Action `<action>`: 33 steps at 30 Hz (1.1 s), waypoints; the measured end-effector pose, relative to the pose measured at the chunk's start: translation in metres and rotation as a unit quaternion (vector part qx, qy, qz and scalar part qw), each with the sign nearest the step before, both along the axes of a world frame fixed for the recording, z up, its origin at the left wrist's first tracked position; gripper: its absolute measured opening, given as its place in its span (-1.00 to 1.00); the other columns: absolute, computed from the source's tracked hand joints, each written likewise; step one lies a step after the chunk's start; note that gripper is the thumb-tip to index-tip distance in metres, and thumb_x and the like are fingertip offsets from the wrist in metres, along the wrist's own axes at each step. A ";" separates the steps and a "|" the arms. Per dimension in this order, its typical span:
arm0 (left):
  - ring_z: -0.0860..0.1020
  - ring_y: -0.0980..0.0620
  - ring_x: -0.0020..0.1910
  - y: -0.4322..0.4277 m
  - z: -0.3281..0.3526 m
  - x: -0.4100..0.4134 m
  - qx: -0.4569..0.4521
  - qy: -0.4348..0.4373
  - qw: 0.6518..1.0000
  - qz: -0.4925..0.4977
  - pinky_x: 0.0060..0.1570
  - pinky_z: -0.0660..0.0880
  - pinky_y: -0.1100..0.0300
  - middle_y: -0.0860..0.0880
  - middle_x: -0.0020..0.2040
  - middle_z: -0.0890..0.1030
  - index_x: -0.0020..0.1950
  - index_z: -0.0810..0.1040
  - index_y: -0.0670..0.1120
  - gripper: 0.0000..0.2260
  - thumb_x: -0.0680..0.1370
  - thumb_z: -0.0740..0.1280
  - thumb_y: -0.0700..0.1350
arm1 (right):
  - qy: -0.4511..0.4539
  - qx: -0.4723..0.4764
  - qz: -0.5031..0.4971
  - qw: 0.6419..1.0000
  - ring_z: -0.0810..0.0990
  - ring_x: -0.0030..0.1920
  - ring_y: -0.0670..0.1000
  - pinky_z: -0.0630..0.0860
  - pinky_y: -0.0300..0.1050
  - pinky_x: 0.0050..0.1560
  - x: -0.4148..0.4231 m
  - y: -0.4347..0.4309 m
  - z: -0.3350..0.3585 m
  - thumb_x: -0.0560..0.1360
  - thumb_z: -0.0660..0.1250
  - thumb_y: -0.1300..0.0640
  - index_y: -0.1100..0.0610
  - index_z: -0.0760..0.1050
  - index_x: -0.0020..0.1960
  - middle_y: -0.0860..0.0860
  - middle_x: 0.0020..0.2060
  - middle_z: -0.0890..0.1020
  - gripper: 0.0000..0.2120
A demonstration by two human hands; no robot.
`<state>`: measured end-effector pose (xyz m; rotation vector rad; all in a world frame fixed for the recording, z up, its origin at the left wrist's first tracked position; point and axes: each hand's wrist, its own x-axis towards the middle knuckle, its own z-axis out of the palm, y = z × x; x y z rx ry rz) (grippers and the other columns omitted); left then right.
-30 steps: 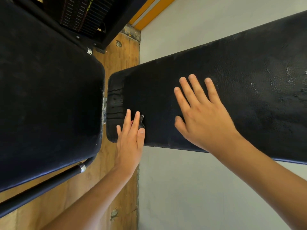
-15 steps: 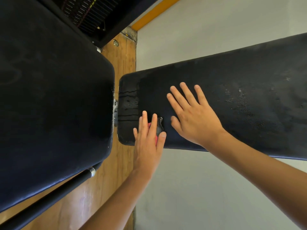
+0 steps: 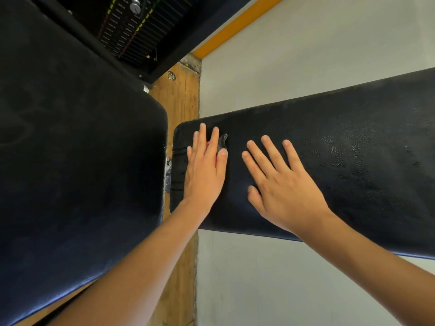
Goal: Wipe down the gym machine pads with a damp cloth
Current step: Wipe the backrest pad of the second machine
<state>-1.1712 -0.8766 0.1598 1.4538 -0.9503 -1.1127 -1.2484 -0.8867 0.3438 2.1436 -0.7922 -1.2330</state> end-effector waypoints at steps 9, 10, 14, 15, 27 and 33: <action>-0.01 -0.03 0.66 -0.065 -0.003 0.030 -0.013 -0.011 1.000 0.009 0.59 -0.09 -0.11 -0.04 0.67 0.13 0.62 0.28 0.06 -0.58 0.75 0.04 0.00 | -0.007 0.003 0.003 1.000 -0.17 0.65 0.25 -0.17 0.33 0.59 0.001 -0.003 -0.001 0.66 -0.20 -0.16 0.17 -0.09 0.67 0.18 0.65 -0.05 -0.33; 0.00 -0.03 0.66 -0.065 -0.002 0.028 -0.007 -0.004 1.000 0.013 0.59 -0.10 -0.10 -0.04 0.66 0.16 0.61 0.30 0.08 -0.59 0.75 0.04 0.00 | -0.005 0.003 0.004 1.000 -0.17 0.65 0.25 -0.16 0.33 0.59 0.001 -0.003 -0.001 0.66 -0.20 -0.16 0.17 -0.09 0.67 0.18 0.65 -0.05 -0.33; -0.02 0.02 0.66 -0.040 0.003 0.014 0.021 0.040 0.998 0.045 0.58 -0.14 -0.01 0.01 0.66 0.15 0.61 0.29 0.11 -0.60 0.75 0.04 0.01 | -0.008 0.003 0.001 1.000 -0.17 0.65 0.25 -0.17 0.33 0.59 0.001 -0.002 -0.002 0.66 -0.21 -0.17 0.17 -0.09 0.67 0.18 0.65 -0.06 -0.32; -0.03 0.04 0.65 -0.030 0.001 0.011 0.024 0.045 0.998 0.048 0.58 -0.15 -0.01 0.02 0.67 0.14 0.61 0.28 0.10 -0.60 0.75 0.04 0.01 | -0.009 0.002 0.000 1.000 -0.18 0.65 0.25 -0.17 0.33 0.59 0.001 -0.001 -0.003 0.66 -0.22 -0.17 0.17 -0.10 0.67 0.18 0.65 -0.06 -0.32; -0.09 0.01 0.66 -0.014 -0.004 0.006 0.041 0.018 0.998 0.038 0.58 -0.13 0.00 0.02 0.68 0.05 0.63 0.22 0.08 -0.59 0.76 0.03 0.00 | -0.009 0.001 -0.005 1.000 -0.22 0.64 0.25 -0.18 0.33 0.59 0.002 -0.001 -0.003 0.65 -0.24 -0.17 0.17 -0.13 0.67 0.19 0.65 -0.10 -0.32; -0.07 -0.04 0.66 -0.066 -0.002 0.032 0.034 0.022 0.999 0.036 0.59 -0.04 -0.12 -0.04 0.69 0.03 0.65 0.22 0.06 -0.57 0.76 0.02 0.02 | -0.017 0.001 0.005 1.000 -0.15 0.65 0.26 -0.15 0.34 0.59 0.002 -0.004 -0.005 0.66 -0.21 -0.16 0.18 -0.07 0.66 0.20 0.65 -0.04 -0.32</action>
